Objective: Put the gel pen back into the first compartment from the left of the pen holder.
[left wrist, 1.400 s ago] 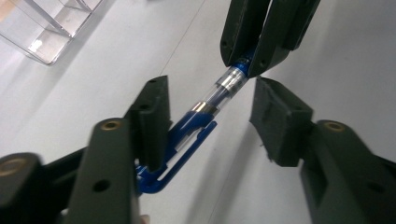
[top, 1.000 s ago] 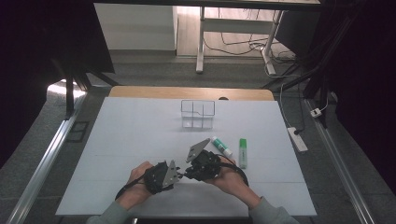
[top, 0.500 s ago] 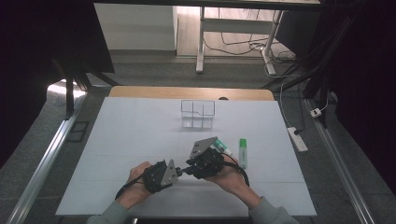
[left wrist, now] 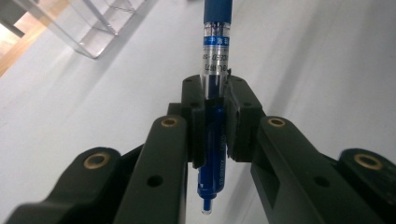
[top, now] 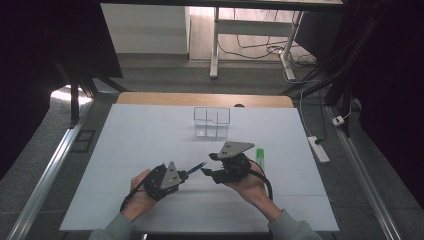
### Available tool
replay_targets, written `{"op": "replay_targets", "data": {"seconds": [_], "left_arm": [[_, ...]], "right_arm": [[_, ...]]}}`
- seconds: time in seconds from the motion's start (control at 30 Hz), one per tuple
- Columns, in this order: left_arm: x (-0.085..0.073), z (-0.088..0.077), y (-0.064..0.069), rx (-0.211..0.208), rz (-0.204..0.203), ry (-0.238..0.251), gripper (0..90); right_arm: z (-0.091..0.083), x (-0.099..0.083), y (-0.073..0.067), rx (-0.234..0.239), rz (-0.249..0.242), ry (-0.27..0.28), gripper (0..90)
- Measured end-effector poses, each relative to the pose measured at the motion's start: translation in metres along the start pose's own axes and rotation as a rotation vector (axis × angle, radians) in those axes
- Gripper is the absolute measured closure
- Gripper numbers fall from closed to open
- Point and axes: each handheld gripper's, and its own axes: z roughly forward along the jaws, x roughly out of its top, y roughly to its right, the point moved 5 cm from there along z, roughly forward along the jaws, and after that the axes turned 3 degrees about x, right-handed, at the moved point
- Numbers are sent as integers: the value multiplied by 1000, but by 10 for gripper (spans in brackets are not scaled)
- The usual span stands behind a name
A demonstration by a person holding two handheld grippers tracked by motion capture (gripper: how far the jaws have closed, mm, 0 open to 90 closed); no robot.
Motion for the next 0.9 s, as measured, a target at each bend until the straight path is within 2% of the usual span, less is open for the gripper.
{"op": "replay_targets", "data": {"seconds": [0.2, 0.3, 0.43, 0.6, 0.77, 0.9], "left_arm": [[0, -4, -6, 20, -46, 42, 792], [0, -6, -9, 29, -70, 66, 792], [1, -8, -10, 19, -99, 95, 792], [4, -8, -7, 5, -109, 119, 792], [8, -5, -2, -10, -101, 133, 792], [12, -1, 5, -30, -86, 139, 792]], "right_arm": [[-8, 0, 8, -21, 35, 73, 406], [-9, 0, 9, -9, 52, 93, 406], [-6, -2, 9, 5, 66, 100, 407], [0, -3, 6, 26, 71, 102, 410], [5, -3, 0, 44, 59, 104, 425], [7, -1, -5, 53, 49, 108, 472]]}}
